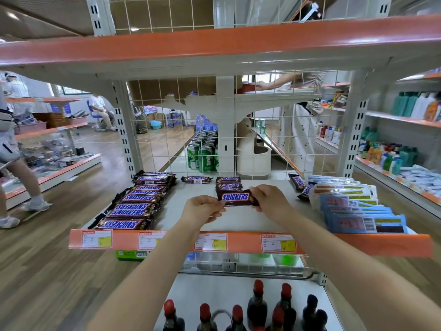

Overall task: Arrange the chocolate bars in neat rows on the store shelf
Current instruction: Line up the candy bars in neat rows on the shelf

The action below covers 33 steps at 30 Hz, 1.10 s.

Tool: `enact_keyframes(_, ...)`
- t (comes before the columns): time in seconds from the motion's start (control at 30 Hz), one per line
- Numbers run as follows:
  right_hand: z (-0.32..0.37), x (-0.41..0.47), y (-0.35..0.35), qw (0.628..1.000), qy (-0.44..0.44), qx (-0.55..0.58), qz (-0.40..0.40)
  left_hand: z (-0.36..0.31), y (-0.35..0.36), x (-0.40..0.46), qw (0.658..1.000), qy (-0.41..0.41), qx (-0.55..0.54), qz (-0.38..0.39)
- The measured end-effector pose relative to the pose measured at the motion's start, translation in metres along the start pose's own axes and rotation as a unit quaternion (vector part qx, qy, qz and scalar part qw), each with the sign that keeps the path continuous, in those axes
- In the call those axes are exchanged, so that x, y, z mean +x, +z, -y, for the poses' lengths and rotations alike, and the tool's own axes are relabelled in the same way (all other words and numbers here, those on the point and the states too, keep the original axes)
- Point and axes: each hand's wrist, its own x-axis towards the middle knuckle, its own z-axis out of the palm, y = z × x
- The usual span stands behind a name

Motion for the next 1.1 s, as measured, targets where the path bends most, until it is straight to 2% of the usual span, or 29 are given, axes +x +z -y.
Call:
enact_keyframes(0.3, -0.006, 0.023, 0.014, 0.999, 0.003, -0.051, -0.008, 0.000, -0.002, 0.026, 0.998, -0.057, 0.018, -0.029)
enact_keyframes(0.47, -0.017, 0.047, 0.024, 0.996, 0.068, -0.040, 0.038, 0.002, -0.003, 0.054, 0.991, -0.104, 0.069, -0.040)
enact_keyframes(0.6, -0.020, 0.071, 0.030, 0.986, 0.146, -0.032, 0.073, 0.007, -0.004, 0.081, 0.982, -0.092, 0.154, -0.051)
enact_keyframes(0.77, -0.027, 0.096, 0.032, 0.979, 0.141, -0.090, 0.114, 0.017, -0.002, 0.109, 0.956, -0.057, 0.283, -0.061)
enact_keyframes(0.87, -0.031, 0.104, 0.032, 0.980, 0.136, -0.083, 0.120, 0.023, 0.003, 0.117, 0.918, -0.035, 0.390, -0.068)
enact_keyframes(0.97, -0.032, 0.104, 0.035, 0.980, 0.122, -0.113, 0.107, 0.025, 0.009, 0.120, 0.888, -0.019, 0.453, -0.084)
enact_keyframes(1.1, -0.035, 0.102, 0.037, 0.974, 0.078, -0.200, 0.065, 0.027, 0.012, 0.122, 0.872, -0.009, 0.480, -0.094)
